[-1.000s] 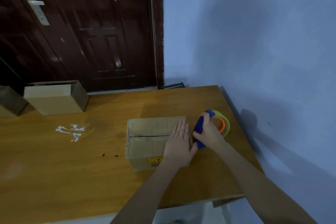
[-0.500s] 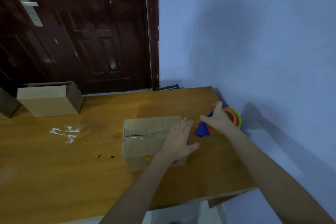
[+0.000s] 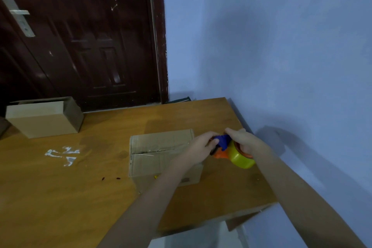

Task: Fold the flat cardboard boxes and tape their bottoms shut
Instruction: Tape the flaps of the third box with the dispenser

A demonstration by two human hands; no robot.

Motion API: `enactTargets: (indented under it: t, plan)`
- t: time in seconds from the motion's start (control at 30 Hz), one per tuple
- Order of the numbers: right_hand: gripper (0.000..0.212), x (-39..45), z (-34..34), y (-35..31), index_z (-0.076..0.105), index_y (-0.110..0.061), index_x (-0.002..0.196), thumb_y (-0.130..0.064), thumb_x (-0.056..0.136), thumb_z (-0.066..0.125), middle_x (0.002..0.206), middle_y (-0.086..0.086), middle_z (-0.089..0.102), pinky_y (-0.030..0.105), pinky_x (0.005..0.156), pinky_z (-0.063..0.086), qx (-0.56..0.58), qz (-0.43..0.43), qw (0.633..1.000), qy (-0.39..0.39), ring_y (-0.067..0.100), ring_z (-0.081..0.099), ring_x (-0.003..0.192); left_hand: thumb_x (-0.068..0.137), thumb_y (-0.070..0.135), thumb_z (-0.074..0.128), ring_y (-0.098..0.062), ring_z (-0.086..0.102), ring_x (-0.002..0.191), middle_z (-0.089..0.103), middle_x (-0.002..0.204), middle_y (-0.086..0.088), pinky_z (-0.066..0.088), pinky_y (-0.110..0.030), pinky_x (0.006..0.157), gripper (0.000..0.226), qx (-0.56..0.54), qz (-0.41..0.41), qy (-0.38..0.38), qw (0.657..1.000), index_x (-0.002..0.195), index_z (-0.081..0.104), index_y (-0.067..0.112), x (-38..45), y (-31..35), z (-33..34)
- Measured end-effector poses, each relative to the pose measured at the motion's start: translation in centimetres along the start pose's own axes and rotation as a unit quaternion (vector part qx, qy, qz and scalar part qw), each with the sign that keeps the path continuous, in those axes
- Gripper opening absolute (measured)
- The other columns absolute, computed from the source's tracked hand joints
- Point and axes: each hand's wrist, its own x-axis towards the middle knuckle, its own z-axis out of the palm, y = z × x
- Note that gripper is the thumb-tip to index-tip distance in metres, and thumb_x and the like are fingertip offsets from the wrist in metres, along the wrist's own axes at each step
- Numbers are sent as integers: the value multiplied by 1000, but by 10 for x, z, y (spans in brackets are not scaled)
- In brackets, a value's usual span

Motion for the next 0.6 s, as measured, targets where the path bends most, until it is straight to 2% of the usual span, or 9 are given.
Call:
enactTargets:
  t: [0.17,0.23,0.27,0.33,0.4,0.47,0.5,0.6]
  plan:
    - [65,-2,-7,8,21,-10,146,-43,94,42,149,10,26,42,110,32,38,0,997,-68,29,35,132,102,24,38,-20,58,106,63,115,-7,49,-36,90,30,-29,-20,-3,999,122,57,11,15,0,-3]
    - [59,-9,-10,14,22,-21,146,-49,95,34,142,15,35,43,109,34,13,-16,996,-87,31,39,130,102,22,39,-20,57,108,62,117,-7,47,-34,92,30,-28,-36,-12,999,120,59,10,23,2,-6]
    - [56,-13,-13,16,22,-29,144,-53,94,33,139,20,41,42,104,38,4,-15,995,-99,34,45,125,102,22,39,-21,56,109,62,117,-8,46,-34,92,30,-27,-50,-22,998,118,60,9,28,2,-7]
    - [50,-24,-21,21,24,-42,133,-61,89,39,133,24,50,35,85,45,-5,-16,990,-138,31,57,100,101,23,40,-22,57,107,63,115,-9,48,-38,93,30,-27,-84,-49,995,115,62,7,37,-1,-10]
    - [56,-37,-29,28,22,-41,132,-60,88,51,126,12,56,27,73,46,-27,-37,984,-174,17,58,86,100,26,43,-26,60,104,64,113,-11,50,-44,92,31,-46,-127,-76,988,114,63,6,45,-5,-13]
    - [73,-43,-35,40,19,-36,140,-48,84,64,124,-1,50,21,72,46,-77,-64,979,-178,5,55,94,99,29,48,-26,61,102,63,115,-11,53,-42,87,33,-83,-184,-106,974,117,61,4,55,-5,-14]
    - [80,-48,-37,43,18,-31,144,-42,82,69,124,-2,49,19,73,44,-90,-70,977,-181,4,54,99,98,29,50,-25,62,99,63,113,-10,54,-39,83,34,-95,-206,-121,966,118,60,3,58,-1,-14]
    - [92,-42,-39,63,16,-25,148,-37,79,75,132,4,48,24,85,43,-75,-61,979,-177,14,51,115,97,28,52,-24,64,88,65,100,-10,55,-36,80,36,-69,-234,-162,956,116,60,-1,70,9,-5]
